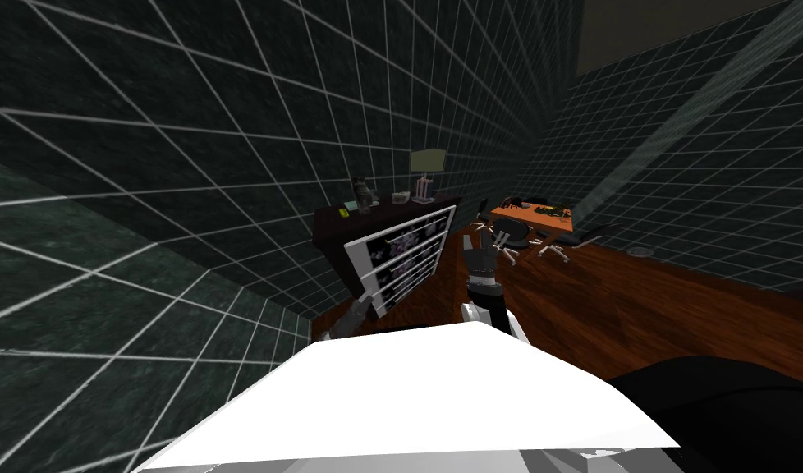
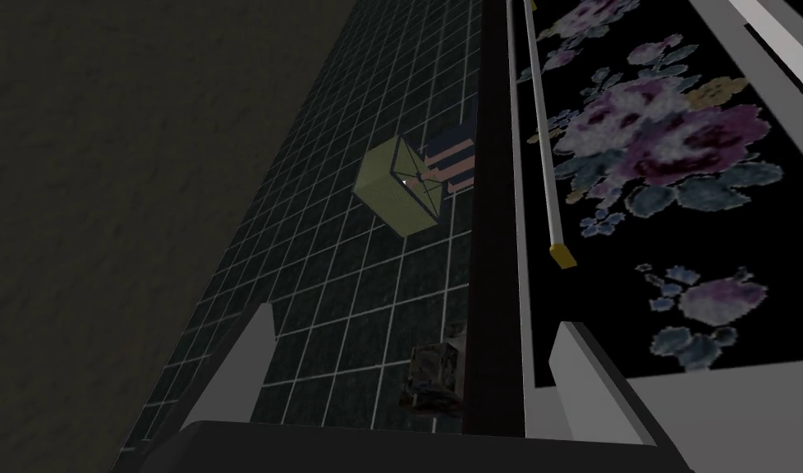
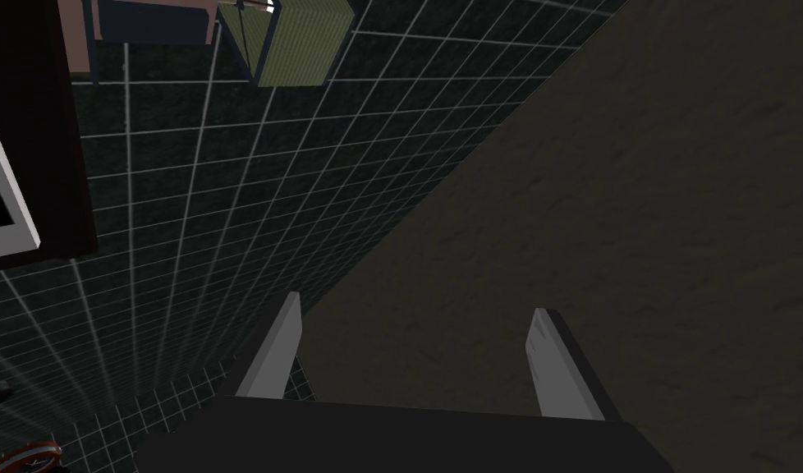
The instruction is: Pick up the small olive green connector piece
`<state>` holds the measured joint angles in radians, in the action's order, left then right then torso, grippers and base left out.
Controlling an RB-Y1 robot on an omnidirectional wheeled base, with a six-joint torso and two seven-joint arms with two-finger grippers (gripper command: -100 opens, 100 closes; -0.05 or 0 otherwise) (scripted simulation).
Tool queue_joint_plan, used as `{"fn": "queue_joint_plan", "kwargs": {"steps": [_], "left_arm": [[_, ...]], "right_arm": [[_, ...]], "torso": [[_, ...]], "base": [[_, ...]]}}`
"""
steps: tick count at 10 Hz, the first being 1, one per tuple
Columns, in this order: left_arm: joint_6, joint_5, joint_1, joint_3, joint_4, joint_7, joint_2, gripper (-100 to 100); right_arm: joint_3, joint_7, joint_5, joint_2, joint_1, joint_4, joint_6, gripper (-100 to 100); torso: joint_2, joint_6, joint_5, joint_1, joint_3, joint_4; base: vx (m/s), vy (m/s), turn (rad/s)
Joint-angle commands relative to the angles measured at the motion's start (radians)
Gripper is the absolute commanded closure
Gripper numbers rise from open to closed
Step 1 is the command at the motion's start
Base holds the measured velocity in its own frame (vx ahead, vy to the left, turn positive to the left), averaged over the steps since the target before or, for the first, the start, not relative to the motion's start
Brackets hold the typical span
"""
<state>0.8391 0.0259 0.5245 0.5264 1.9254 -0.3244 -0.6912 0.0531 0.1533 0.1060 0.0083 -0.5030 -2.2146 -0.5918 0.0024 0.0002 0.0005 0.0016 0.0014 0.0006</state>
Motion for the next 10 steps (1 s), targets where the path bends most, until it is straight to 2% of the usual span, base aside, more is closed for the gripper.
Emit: {"fn": "queue_joint_plan", "kwargs": {"steps": [1, 2, 3, 5, 6, 7, 8, 9, 10], "left_arm": [[0.013, -0.002, 0.014, 0.02, -0.02, -0.03, -0.05, -100], [0.013, -0.002, 0.014, 0.02, -0.02, -0.03, -0.075, -100], [0.041, -0.006, 0.02, 0.063, -0.069, -0.079, -0.108, -100], [0.041, -0.006, 0.02, 0.063, -0.077, -0.08, -0.155, -100], [0.071, -0.012, 0.026, 0.105, -0.13, -0.131, -0.188, -100], [0.071, -0.012, 0.026, 0.105, -0.138, -0.132, -0.226, -100], [0.071, -0.012, 0.026, 0.105, -0.138, -0.132, -0.237, -100], [0.103, -0.019, 0.034, 0.146, -0.189, -0.179, -0.276, -100], [0.103, -0.019, 0.034, 0.146, -0.201, -0.187, -0.306, -100]], "right_arm": [[0.0, 0.0, 0.0, 0.0, 0.0, 0.0, 0.0, 0], [0.0, 0.0, 0.0, 0.0, 0.0, 0.0, 0.0, 0], [0.0, 0.0, 0.0, 0.0, 0.0, 0.0, 0.0, 0], [0.0, 0.0, 0.0, 0.0, 0.0, 0.0, 0.0, 0], [0.0, 0.0, 0.0, 0.0, 0.0, 0.0, 0.0, 0], [0.0, 0.0, 0.0, 0.0, 0.0, 0.0, 0.0, 0], [0.0, 0.0, 0.0, 0.0, 0.0, 0.0, 0.0, 0], [0.0, 0.0, 0.0, 0.0, 0.0, 0.0, 0.0, 0], [0.0, 0.0, 0.0, 0.0, 0.0, 0.0, 0.0, 0]], "torso": [[0.0, 0.0, 0.0, 0.0, 0.0, 0.0], [0.0, -0.001, 0.0, 0.0, 0.0, 0.0], [-0.001, -0.001, 0.0, 0.0, -0.001, 0.0], [-0.001, -0.001, 0.0, 0.0, -0.001, 0.0], [-0.002, -0.001, 0.0, 0.0, -0.001, 0.0], [-0.001, 0.0, 0.0, 0.0, -0.001, 0.0], [-0.001, -0.001, 0.0, 0.0, -0.001, 0.0], [-0.002, -0.001, 0.0, 0.0, -0.001, 0.0], [-0.002, 0.0, 0.0, -0.001, -0.001, 0.0]], "base": [[-0.035, 0.009, -0.085], [-0.014, 0.003, 0.029], [-0.022, 0.001, -0.155], [-0.021, 0.009, -0.06], [-0.025, 0.005, -0.157], [-0.028, 0.01, -0.123], [-0.014, 0.004, -0.001], [-0.019, -0.003, -0.191], [-0.021, 0.007, -0.098]]}}
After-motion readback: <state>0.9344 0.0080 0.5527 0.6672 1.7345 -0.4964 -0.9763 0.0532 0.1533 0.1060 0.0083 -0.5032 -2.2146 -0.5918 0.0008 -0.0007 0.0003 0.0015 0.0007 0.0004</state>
